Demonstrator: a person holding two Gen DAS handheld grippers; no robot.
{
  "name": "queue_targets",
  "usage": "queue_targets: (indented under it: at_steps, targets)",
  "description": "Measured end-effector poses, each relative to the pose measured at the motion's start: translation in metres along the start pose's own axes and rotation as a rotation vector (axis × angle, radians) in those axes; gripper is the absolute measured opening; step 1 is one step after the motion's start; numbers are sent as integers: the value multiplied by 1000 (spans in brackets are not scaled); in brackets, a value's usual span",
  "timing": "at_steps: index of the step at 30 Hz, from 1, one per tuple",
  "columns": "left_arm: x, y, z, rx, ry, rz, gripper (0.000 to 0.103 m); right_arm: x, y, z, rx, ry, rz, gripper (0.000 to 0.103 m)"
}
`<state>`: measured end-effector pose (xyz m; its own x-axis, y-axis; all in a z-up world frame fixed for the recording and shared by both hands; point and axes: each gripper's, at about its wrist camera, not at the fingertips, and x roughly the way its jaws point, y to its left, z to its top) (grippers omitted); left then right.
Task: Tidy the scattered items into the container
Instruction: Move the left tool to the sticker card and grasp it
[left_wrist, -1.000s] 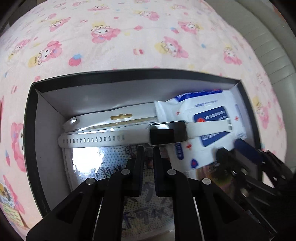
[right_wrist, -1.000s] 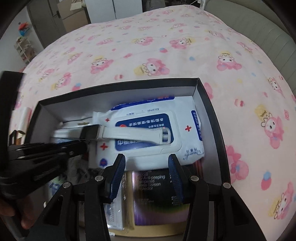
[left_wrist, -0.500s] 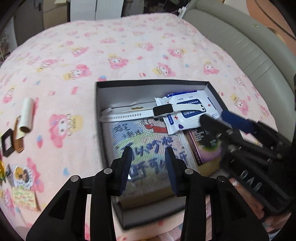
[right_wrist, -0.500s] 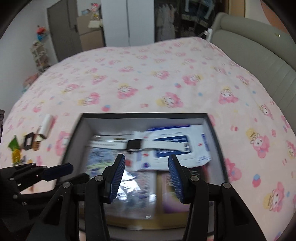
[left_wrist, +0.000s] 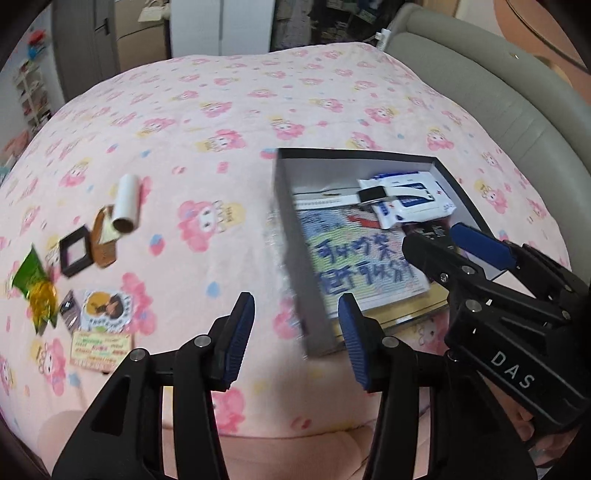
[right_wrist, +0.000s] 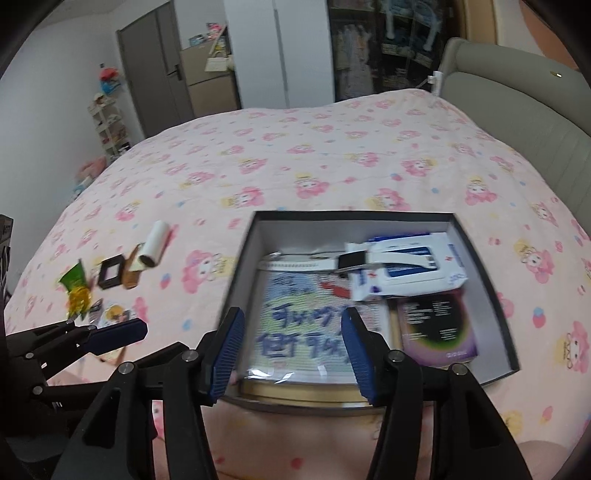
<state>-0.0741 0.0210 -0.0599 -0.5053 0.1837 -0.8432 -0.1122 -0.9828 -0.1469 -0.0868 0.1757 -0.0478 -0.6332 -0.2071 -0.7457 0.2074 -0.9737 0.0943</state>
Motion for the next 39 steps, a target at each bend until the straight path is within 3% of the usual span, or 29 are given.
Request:
queue_targets:
  at_steps: [7, 13, 17, 21, 24, 27, 33, 39]
  targets:
    - [-10, 59, -4, -85, -25, 69, 48, 8, 57, 8, -88, 0, 55, 51]
    - [-3, 127, -5, -165, -14, 193, 48, 35, 113, 16, -142, 46, 126, 51]
    - [14, 193, 2, -310, 48, 185, 48, 69, 146, 11, -166, 130, 175, 51]
    - [33, 261, 2, -494, 109, 116, 51, 108, 169, 0, -167, 242, 221, 51]
    - [57, 286, -6, -542, 181, 118, 51, 131, 188, -9, -201, 308, 233, 51]
    - [87, 296, -19, -603, 293, 46, 51, 152, 207, -19, -258, 362, 226, 51]
    - [104, 290, -19, -586, 329, 68, 56, 183, 219, -40, -262, 451, 240, 51]
    - [126, 260, -19, -484, 408, 53, 55, 200, 221, -52, -229, 480, 291, 56]
